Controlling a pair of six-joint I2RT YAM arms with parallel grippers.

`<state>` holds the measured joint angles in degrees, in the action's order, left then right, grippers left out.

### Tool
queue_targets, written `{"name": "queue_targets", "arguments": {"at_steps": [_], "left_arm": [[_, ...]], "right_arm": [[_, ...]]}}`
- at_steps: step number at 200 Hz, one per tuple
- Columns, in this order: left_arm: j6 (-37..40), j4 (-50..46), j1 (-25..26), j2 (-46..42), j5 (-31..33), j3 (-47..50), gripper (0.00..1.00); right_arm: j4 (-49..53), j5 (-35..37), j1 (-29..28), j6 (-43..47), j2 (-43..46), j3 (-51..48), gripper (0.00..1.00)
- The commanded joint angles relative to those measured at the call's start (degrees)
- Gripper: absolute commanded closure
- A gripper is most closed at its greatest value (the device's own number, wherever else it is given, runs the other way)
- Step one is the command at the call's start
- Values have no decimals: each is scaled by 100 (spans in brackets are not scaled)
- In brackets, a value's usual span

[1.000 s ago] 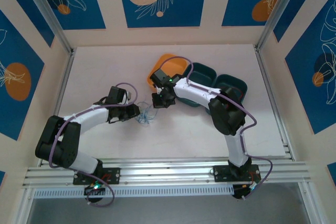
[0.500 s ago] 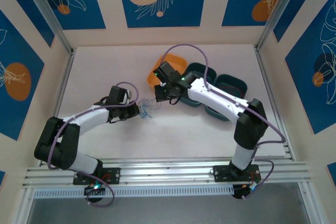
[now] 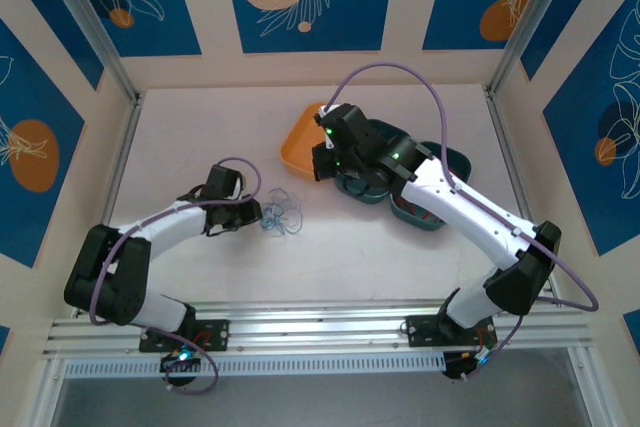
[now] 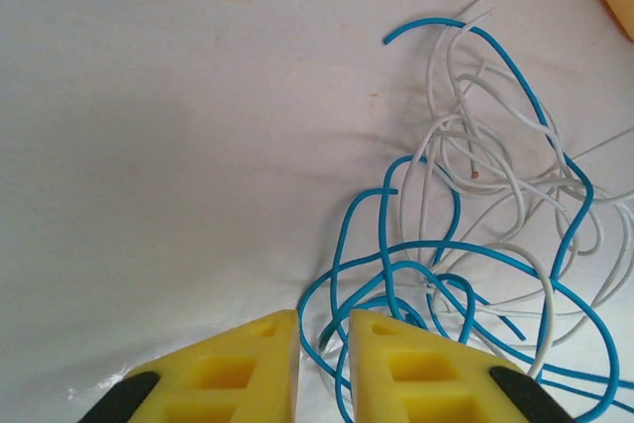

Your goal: Untangle the cables

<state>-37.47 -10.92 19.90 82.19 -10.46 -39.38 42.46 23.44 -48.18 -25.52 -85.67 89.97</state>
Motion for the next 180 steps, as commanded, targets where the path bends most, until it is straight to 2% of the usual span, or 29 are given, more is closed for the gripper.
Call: {"name": "queue_targets", "arguments": {"at_steps": [1,19,57,116,149,180], "left_arm": [[23,-109,-42,-133,14,-30,77],[29,-118,-47,-151,-61,-59,77],[61,-142,-61,-173,-51,-96,76],[97,-10,-236,70,-34,-79,75],[223,125,-327,198,-358,-156,66],[248,350,-363,411,-777,-178,64]], "right_arm": [[43,-468,67,-16,-250,-90,94],[53,-1031,96,-84,-590,-195,86],[195,-1641,16,-157,-1387,-188,78],[-168,-2252,-237,-527,-1964,-8,77],[-153,-2419,-348,-756,-2314,274,78],[-172,-2420,-326,-1054,-2527,436,80]]}}
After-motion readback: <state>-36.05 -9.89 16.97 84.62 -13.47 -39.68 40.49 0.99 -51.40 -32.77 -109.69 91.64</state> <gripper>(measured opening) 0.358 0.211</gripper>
